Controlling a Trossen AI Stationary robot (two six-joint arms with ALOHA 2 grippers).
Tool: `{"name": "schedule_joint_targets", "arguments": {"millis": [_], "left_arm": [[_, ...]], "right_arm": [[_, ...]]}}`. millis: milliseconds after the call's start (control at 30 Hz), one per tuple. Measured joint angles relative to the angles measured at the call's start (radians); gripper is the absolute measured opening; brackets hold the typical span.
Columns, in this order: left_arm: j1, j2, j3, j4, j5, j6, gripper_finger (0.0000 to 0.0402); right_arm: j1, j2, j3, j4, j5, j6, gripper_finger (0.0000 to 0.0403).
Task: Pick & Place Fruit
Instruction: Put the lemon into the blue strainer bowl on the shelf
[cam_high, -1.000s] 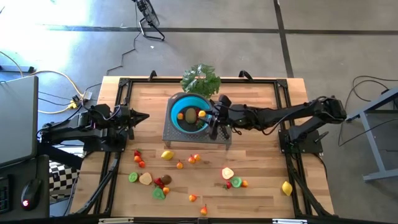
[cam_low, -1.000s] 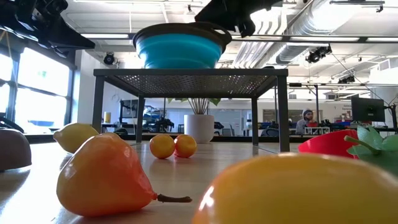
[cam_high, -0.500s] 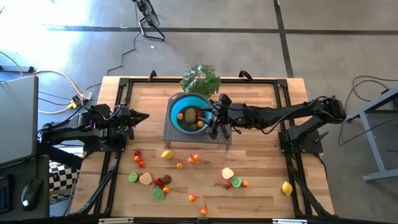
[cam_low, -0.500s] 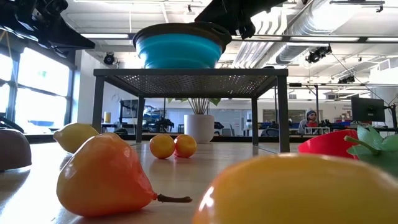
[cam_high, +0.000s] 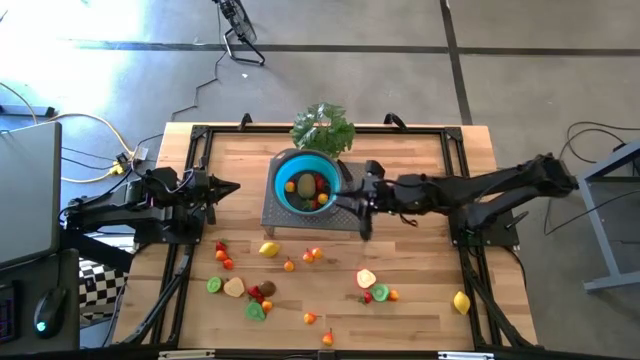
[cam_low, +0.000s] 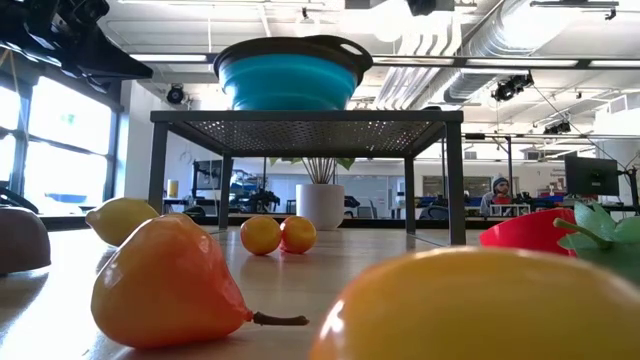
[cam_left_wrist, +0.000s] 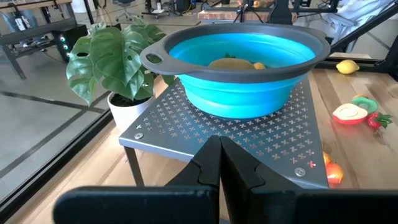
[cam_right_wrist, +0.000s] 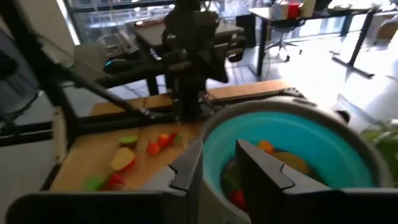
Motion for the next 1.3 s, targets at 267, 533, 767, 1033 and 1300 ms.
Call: {"name": "schedule_joint_targets", "arguments": {"millis": [267, 533, 767, 1033, 1300], "left_arm": [[0.0, 0.0, 0.0, 0.0, 0.0, 0.0, 0.0], [0.0, 0.0, 0.0, 0.001, 0.0, 0.0, 0.0], [0.0, 0.0, 0.0, 0.0, 0.0, 0.0, 0.0], [0.0, 0.0, 0.0, 0.0, 0.0, 0.0, 0.0], [0.0, 0.0, 0.0, 0.0, 0.0, 0.0, 0.0]], "right_arm": [[0.108, -0.073, 0.001, -0.211, -0.023, 0.219, 0.004], [0.203, -0.063, 0.0, -0.338, -0.037, 0.413, 0.0016], [0.253, -0.059, 0.0, -0.415, -0.04, 0.543, 0.0004], [0.291, -0.058, 0.0, -0.647, -0.04, 0.847, 0.0003], [0.329, -0.058, 0.0, -0.748, -0.037, 0.937, 0.0003]]}}
